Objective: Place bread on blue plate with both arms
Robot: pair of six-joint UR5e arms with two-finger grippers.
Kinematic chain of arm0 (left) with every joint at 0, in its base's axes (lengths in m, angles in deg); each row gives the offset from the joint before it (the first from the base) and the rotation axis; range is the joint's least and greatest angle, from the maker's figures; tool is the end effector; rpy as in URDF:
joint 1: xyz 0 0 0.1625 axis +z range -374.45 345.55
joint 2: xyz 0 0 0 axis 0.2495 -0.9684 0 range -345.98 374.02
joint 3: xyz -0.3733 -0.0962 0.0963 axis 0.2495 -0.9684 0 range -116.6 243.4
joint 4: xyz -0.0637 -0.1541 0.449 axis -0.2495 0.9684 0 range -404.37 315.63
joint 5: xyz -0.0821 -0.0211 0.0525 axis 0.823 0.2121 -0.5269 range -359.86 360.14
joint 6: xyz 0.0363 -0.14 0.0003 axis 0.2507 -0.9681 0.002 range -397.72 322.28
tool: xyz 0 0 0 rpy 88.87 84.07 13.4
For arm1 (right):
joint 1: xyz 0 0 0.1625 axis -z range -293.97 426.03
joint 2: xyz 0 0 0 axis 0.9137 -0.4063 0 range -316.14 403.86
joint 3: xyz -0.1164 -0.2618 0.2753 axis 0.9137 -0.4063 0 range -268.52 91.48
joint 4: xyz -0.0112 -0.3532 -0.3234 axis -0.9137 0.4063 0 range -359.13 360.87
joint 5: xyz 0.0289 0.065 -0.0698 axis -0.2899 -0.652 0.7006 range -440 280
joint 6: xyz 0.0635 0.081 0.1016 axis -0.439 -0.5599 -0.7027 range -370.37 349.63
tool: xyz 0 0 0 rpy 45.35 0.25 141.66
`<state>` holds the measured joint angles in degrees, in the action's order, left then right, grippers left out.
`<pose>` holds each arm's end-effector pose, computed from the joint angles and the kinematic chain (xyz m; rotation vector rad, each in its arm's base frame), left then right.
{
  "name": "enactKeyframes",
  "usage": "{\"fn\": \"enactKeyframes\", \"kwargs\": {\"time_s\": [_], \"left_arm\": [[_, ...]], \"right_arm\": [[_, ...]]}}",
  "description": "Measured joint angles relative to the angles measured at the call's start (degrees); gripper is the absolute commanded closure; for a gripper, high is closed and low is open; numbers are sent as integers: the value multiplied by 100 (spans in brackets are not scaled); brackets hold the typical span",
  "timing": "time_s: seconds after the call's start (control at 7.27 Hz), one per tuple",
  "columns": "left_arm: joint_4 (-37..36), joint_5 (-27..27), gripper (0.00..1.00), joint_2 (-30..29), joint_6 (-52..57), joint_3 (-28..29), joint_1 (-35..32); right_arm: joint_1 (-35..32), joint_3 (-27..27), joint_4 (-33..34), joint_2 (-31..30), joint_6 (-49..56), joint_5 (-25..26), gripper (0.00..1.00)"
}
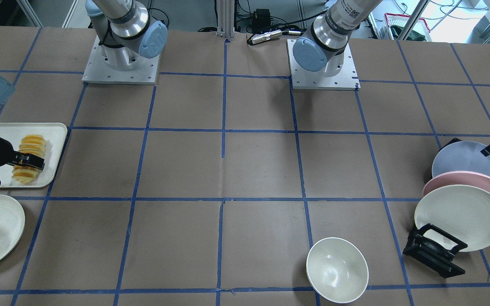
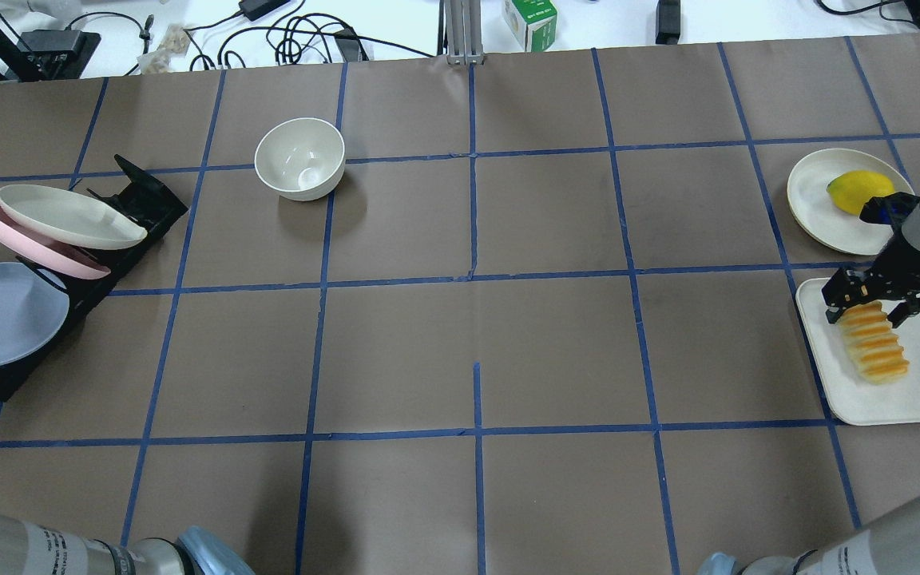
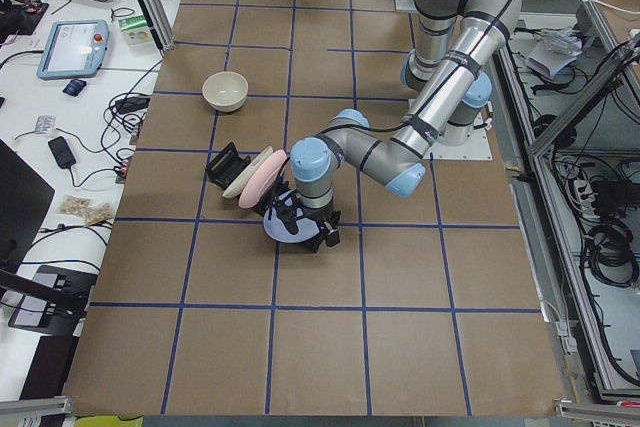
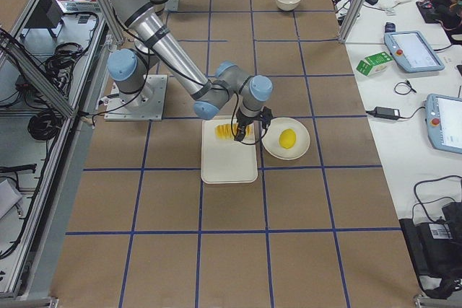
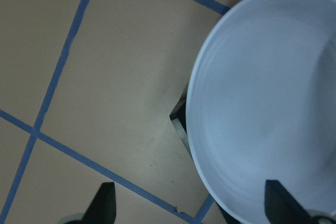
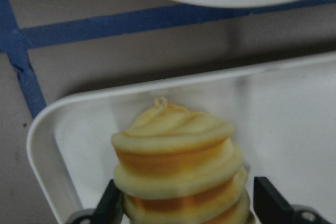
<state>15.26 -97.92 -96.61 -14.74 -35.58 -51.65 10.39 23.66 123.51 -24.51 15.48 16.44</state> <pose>0.4426 -0.4779 0.1652 -0.7782 2.9184 0.1150 -0.2130 -0.5189 0.0530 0.2144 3.1138 0.3521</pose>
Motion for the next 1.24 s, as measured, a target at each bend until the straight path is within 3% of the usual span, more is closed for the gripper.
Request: {"fn": "enactKeyframes", "kwargs": {"time_s": [0.41,0.69,0.83,1.24], "left_arm": [[-27,-2,45,-105,56,30,3],[-63,3,74,-156,61,32,3],[-69,5,98,-169,68,35,2],[-29,6,99,-178,100,125,-8]], "right_arm": [[-1,-81,-215,-110,-37,-4,100],[-38,-276,-735,-432,-56,-24,100],[-57,-467,-1089,-554,-77,-70,100],[-340,-1271,-2050,-696,-459,-395,100]]}}
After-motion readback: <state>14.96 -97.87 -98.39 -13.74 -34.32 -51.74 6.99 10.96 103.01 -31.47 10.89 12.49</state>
